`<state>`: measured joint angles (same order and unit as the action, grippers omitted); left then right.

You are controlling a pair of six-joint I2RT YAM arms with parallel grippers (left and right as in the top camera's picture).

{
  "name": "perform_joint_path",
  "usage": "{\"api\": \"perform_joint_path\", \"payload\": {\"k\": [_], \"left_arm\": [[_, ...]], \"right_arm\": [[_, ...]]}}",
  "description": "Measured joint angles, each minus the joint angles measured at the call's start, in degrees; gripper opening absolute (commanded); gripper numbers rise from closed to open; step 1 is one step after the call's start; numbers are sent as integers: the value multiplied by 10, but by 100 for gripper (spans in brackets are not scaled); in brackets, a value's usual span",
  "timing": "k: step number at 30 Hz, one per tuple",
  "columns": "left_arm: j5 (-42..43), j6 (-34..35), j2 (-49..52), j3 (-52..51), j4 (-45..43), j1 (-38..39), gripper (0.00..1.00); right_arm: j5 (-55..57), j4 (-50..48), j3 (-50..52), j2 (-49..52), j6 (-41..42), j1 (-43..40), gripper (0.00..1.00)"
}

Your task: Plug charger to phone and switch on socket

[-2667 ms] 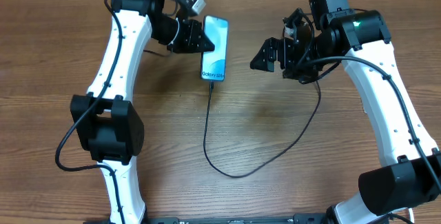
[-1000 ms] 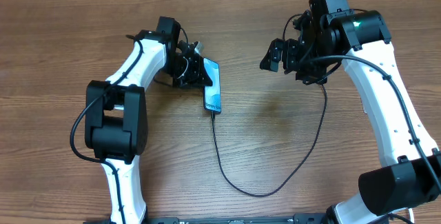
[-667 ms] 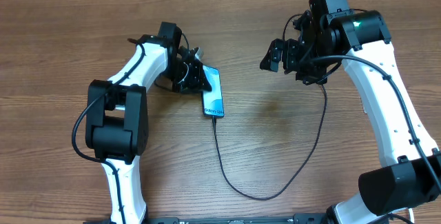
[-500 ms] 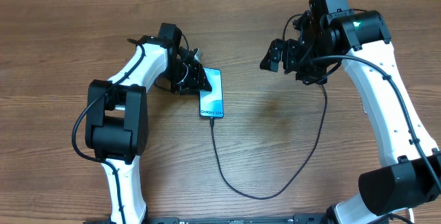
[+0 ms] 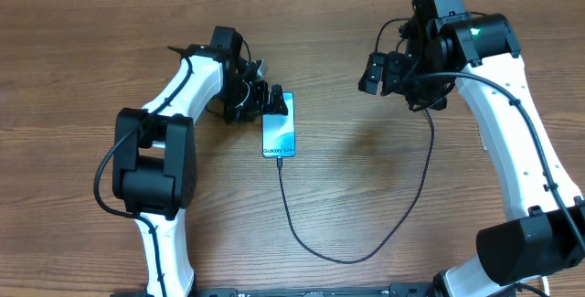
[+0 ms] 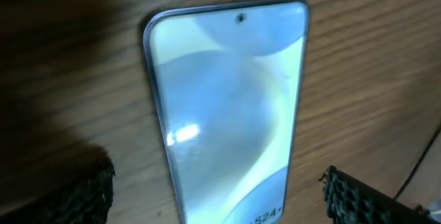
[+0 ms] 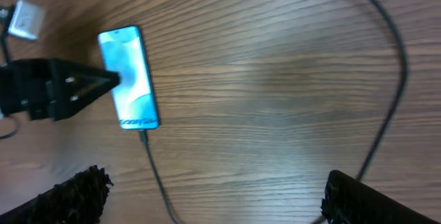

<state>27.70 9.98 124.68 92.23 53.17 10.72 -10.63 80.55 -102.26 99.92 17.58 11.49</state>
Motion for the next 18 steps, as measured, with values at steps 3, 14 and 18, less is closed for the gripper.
{"api": "perform_joint_path", "payload": {"k": [3,14,18], "left_arm": [[-11,6,2,30,50,-13,100],[-76,6,-139,257,147,-70,100],[-153,6,-245,272,148,-68,100]], "right_arm": [[17,0,0,0,2,-11,100],[94,-26,0,0,4,-195,100],[129,-48,0,0,4,-271,100]]}}
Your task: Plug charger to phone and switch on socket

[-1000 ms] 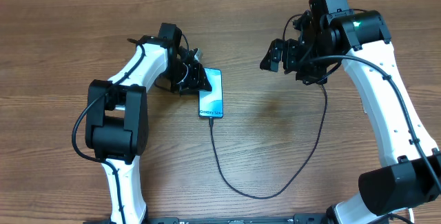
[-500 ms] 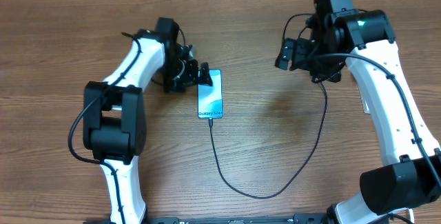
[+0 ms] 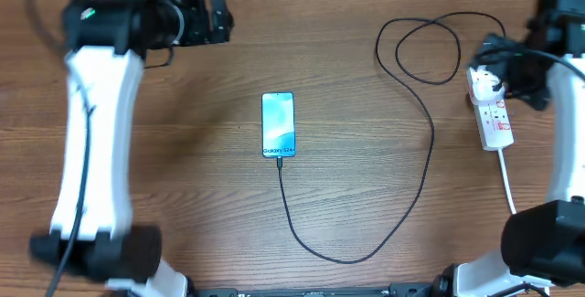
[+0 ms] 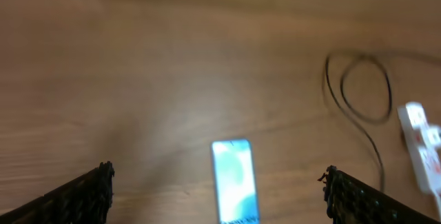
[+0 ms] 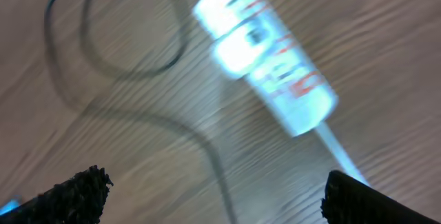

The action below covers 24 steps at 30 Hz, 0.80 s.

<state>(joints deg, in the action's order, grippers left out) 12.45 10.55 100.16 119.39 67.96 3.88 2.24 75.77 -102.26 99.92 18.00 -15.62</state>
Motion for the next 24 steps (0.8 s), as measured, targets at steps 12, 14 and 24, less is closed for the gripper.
{"api": "perform_joint_path", "payload": {"k": [12,14,24], "left_arm": [[-80,0,-29,2,22,0,100],[-82,0,-29,2,22,0,100],[-84,0,-29,2,22,0,100]], "right_arm": [[6,-64,2,65,-24,-122,100],[7,-90,3,74,-27,-126,100],[44,-204,81,74,-31,-132,100]]}}
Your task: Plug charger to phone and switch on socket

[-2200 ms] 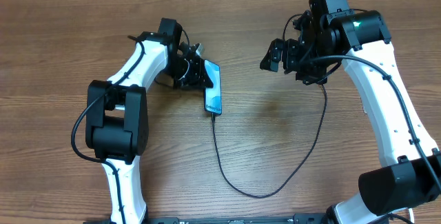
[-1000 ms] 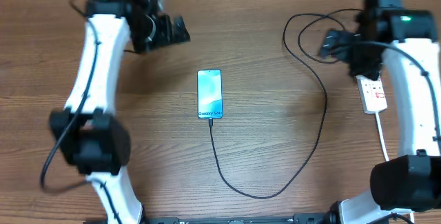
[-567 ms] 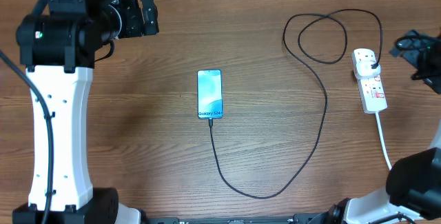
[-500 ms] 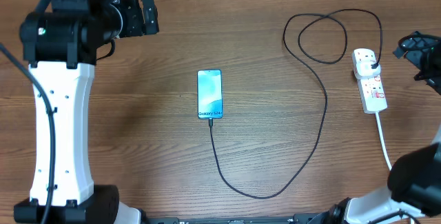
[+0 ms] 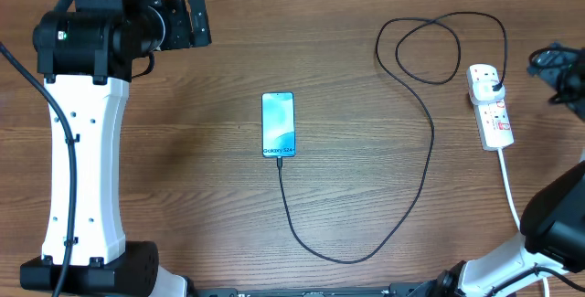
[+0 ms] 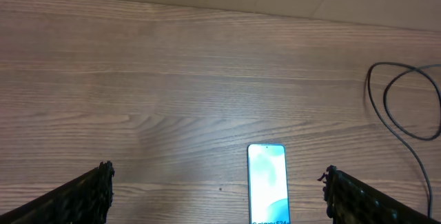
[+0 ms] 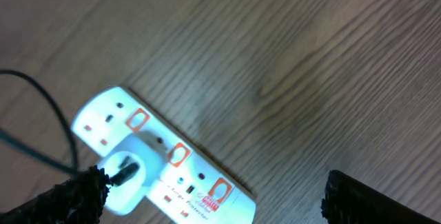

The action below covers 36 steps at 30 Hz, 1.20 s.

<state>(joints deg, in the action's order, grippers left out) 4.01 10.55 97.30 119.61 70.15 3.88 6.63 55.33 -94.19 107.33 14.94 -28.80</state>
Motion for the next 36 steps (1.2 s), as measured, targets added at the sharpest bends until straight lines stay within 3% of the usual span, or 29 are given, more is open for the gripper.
{"api": "perform_joint_path", "payload": {"k": [8,17,36], "left_arm": [[0,0,0,0,0,0,100],[0,0,0,0,0,0,100],[0,0,0,0,0,0,100]], "right_arm": [[1,-82,108,1,-9,0,100],[-20,-88,111,67,-31,0,100],[-2,-114,111,94,-1,-2,100]]}}
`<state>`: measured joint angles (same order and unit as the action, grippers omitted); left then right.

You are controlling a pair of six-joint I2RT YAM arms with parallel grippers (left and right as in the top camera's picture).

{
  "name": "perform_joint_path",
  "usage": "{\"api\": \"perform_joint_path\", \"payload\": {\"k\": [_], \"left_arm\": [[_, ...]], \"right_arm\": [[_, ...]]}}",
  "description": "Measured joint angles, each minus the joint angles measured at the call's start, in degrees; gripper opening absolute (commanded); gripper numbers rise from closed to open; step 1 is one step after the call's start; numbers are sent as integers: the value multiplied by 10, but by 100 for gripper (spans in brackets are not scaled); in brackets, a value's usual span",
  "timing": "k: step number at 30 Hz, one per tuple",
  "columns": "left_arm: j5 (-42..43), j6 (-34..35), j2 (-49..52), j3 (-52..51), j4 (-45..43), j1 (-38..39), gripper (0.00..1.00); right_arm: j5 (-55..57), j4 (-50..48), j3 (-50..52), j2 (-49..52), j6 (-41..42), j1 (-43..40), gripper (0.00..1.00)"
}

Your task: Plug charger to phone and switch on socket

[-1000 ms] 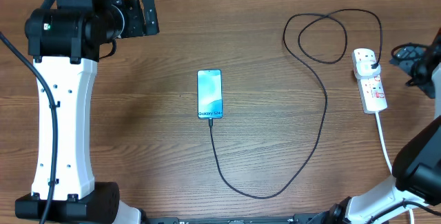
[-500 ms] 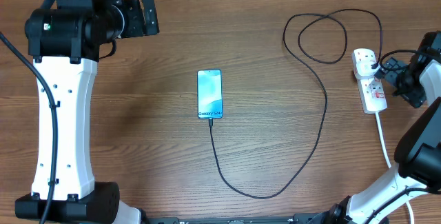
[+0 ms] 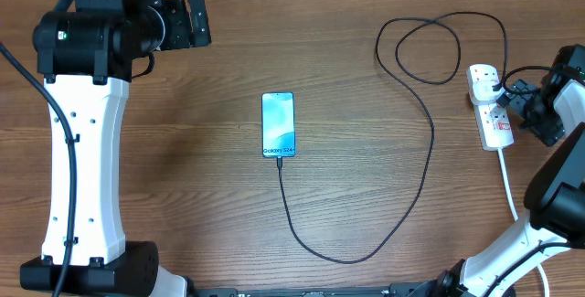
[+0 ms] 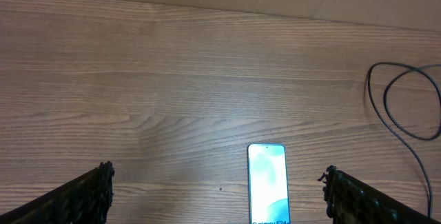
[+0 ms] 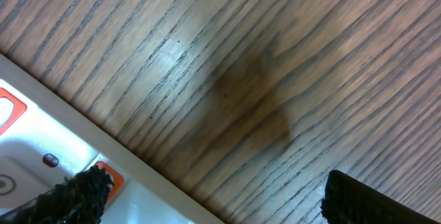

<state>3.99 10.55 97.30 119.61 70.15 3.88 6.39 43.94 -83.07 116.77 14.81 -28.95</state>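
The blue-screened phone (image 3: 279, 124) lies face up mid-table, also in the left wrist view (image 4: 267, 182). The black charger cable (image 3: 416, 187) runs from the phone's bottom end, loops round and ends at a plug (image 3: 491, 80) in the white power strip (image 3: 492, 114). My right gripper (image 3: 523, 103) is open, low beside the strip (image 5: 41, 165), with one fingertip (image 5: 76, 196) by an orange switch (image 5: 111, 178). My left gripper (image 3: 187, 21) hangs open, high at the back left, far from the phone.
The strip's white lead (image 3: 508, 183) runs toward the table's front right. The cable's coil (image 3: 439, 46) lies at the back right, left of the strip. The wooden table top (image 3: 183, 196) is bare around the phone.
My right gripper has come in from the table's right edge and now sits low and close against the power strip. The left arm, phone and cable have not moved.
First my left gripper was down at the phone, with the cable in the phone and my right gripper raised mid-right. Then both arms were away, left at the back left, right over the strip. The right stood off at the edge, and now is down by the strip's switches.
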Motion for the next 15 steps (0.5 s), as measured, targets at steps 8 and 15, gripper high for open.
{"api": "perform_joint_path", "payload": {"k": [8,15], "left_arm": [[0,0,0,0,0,0,100],[0,0,0,0,0,0,100]], "right_arm": [[-15,-7,0,2,2,0,100],[-30,-5,0,2,2,-4,100]]}}
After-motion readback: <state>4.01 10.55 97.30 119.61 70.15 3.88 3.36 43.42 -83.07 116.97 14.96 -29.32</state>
